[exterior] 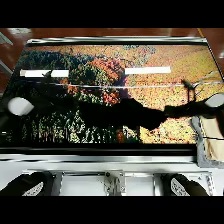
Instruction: Fold the shirts.
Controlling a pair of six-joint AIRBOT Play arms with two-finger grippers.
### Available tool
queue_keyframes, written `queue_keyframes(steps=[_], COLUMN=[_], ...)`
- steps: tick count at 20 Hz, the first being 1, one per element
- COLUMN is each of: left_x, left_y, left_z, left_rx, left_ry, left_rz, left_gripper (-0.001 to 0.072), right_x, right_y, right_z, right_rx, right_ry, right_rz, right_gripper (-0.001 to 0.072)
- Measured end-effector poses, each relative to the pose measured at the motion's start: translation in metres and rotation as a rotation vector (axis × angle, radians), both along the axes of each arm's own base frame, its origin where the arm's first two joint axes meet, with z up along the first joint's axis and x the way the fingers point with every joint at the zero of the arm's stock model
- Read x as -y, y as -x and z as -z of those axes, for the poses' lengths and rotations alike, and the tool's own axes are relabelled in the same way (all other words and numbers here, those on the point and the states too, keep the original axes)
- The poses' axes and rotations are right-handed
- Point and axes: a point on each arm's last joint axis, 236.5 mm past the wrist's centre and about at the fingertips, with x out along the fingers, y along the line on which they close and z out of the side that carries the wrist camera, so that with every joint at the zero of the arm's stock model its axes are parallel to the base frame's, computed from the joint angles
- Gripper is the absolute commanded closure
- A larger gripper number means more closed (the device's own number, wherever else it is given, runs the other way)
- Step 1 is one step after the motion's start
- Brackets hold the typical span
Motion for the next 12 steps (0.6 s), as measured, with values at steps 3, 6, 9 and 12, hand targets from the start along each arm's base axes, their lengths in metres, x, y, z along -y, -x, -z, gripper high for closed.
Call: queue_keyframes(steps=[3, 6, 9, 12], left_x=[-0.051, -0.102, -0.130, -0.142], left_y=[-0.023, 0.008, 0.052, 0.076], left_z=[-0.149, -0.282, -0.348, -0.349], left_rx=[0.343, 0.653, 0.825, 0.817], left_ry=[0.050, 0.067, 0.043, -0.040], left_rz=[-0.124, -0.244, -0.317, -0.336], left_gripper=[0.0667, 0.0667, 0.0666, 0.0666], right_x=[0.031, 0.042, 0.037, 0.032], right_y=[-0.032, -0.018, 0.013, 0.033], right_z=[-0.144, -0.275, -0.346, -0.350], right_rx=[0.402, 0.725, 0.891, 0.863], right_ry=[0.193, 0.283, 0.287, 0.289], right_rz=[0.039, 0.114, 0.154, 0.139], right_gripper=[0.0654, 0.0653, 0.0654, 0.0653])
